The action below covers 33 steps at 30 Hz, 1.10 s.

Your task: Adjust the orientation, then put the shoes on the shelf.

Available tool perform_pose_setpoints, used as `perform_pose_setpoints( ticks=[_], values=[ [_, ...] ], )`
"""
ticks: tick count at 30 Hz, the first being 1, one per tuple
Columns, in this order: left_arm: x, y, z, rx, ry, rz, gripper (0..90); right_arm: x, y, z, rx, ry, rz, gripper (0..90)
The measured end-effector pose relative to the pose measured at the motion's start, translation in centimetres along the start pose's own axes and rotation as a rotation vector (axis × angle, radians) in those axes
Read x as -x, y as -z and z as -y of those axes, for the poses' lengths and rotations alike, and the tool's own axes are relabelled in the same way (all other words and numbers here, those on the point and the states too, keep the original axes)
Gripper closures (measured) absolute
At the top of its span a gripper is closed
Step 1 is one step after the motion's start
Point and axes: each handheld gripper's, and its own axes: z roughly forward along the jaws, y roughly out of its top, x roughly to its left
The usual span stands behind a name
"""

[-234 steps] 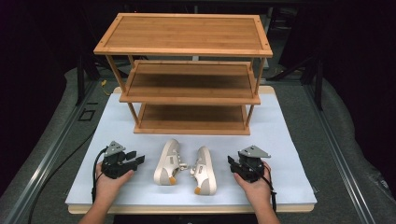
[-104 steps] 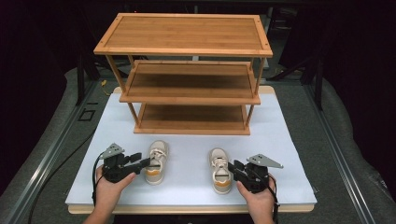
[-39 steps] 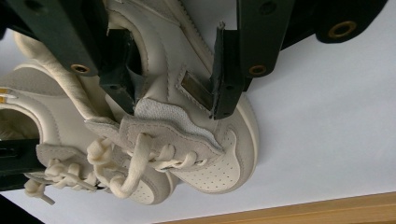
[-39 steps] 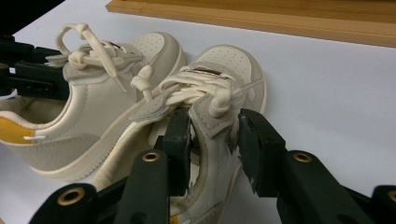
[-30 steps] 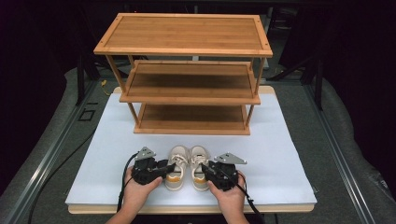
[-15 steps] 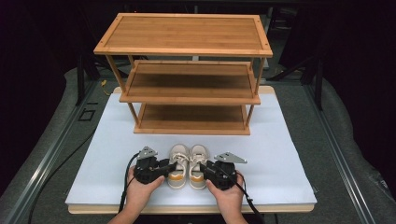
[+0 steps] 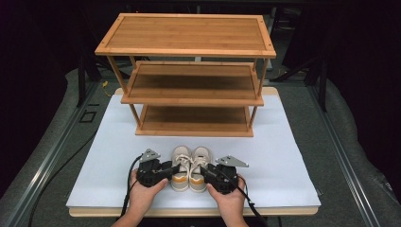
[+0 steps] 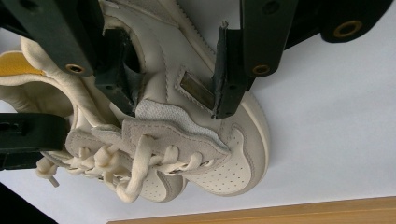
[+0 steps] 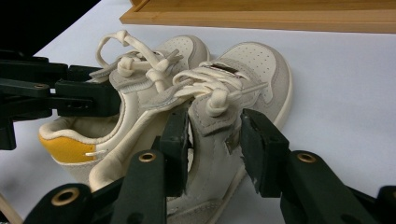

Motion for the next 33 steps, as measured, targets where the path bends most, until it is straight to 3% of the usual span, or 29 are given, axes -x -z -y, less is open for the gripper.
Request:
perform_pose_setpoints(
  ticks=[6,14,20,27,33],
  values=[
    [-0.4,0.1,-0.1,-0.010,0.001,0.025,54.1,0.4,0.2,-0.1,0.003,-0.002,-0.017,57.1],
    [-0.3,1.1,0.1,0.030,0.007,0.025,49.0,0.3,1.0,0.2,0.037,0.002,-0.029,52.6],
    [-0.2,1.8,0.6,0.041,-0.002,0.026,52.4,0.2,1.7,0.6,0.050,0.000,-0.034,52.5],
    [-0.3,2.9,0.4,0.072,0.037,0.009,52.2,-0.3,2.4,0.6,0.062,0.000,-0.029,54.0],
    [0.1,2.2,1.1,0.081,0.059,-0.007,54.5,-0.7,2.1,1.0,0.078,-0.017,0.000,53.2]
  ],
)
